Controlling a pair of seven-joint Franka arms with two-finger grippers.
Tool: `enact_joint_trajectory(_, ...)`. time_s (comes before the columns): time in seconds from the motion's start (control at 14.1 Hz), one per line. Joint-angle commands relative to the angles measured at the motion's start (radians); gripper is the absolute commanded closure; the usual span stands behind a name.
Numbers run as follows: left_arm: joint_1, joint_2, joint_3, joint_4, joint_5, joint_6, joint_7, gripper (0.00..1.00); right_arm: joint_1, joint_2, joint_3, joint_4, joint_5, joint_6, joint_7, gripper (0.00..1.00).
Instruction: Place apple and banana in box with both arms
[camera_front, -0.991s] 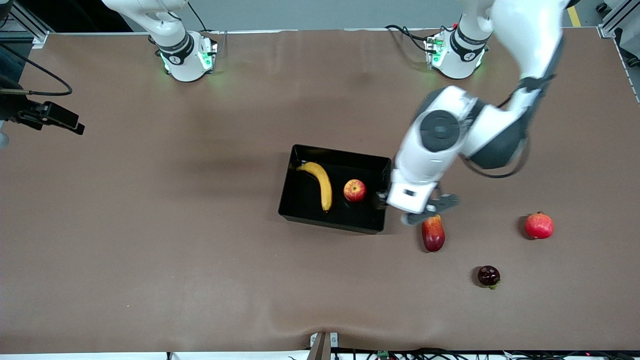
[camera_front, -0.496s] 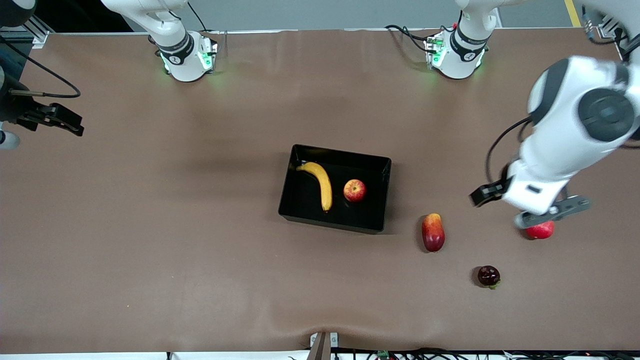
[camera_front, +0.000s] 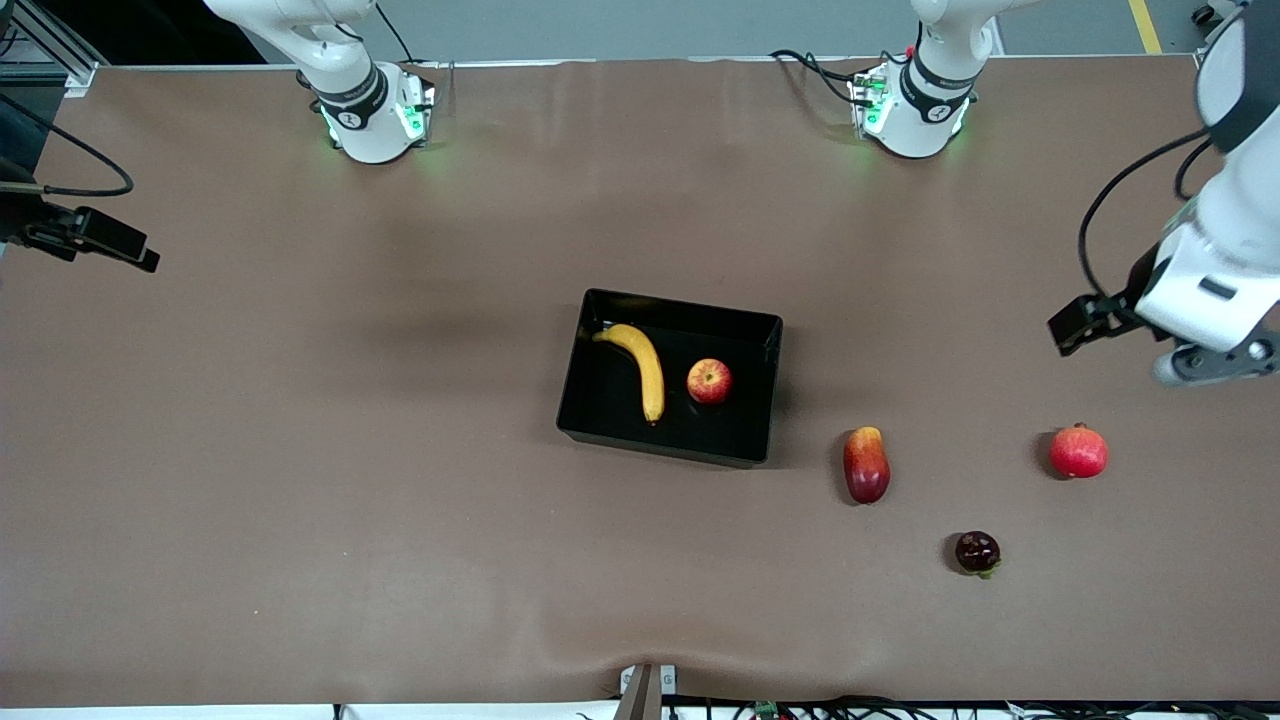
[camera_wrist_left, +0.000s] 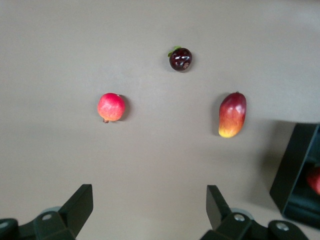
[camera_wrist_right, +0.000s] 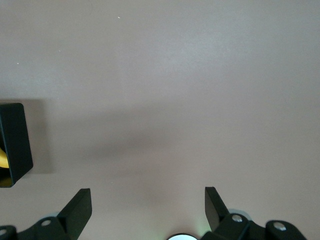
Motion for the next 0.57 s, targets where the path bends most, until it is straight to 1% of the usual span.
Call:
enact_joint_trajectory(0.0,0.054,-0.091,0.009,-0.035,-0.068,-0.013,0.158,0.00,-0.003,-0.004,0.007,-0.004,0.003,0.021,-0.001,0.00)
enact_joint_trajectory(0.07,0.031,-0.105,0.055,-0.035,-0.079,-0.035,0.165,0.00,-0.003,-0.004,0.009,-0.004,0.001,0.024,-0.001,0.00)
enact_joint_trajectory(0.21,-0.136,-0.126,0.218,-0.038,-0.093,-0.085,0.168,0.00,-0.004,-0.005,0.009,-0.004,0.000,0.025,-0.003,0.00)
enact_joint_trajectory(0.35,-0.250,-0.168,0.363,-0.059,-0.168,-0.108,0.172,0.00,-0.004,-0.005,0.009,-0.004,0.000,0.021,-0.001,0.00)
enact_joint_trajectory(0.42,-0.288,-0.197,0.423,-0.088,-0.179,-0.109,0.183,0.00,0.000,-0.002,0.009,-0.004,-0.005,0.021,-0.001,0.00)
enact_joint_trajectory(0.5,-0.311,-0.220,0.444,-0.114,-0.182,-0.107,0.189,0.00,0.000,-0.002,0.009,-0.001,-0.006,0.030,0.003,0.00)
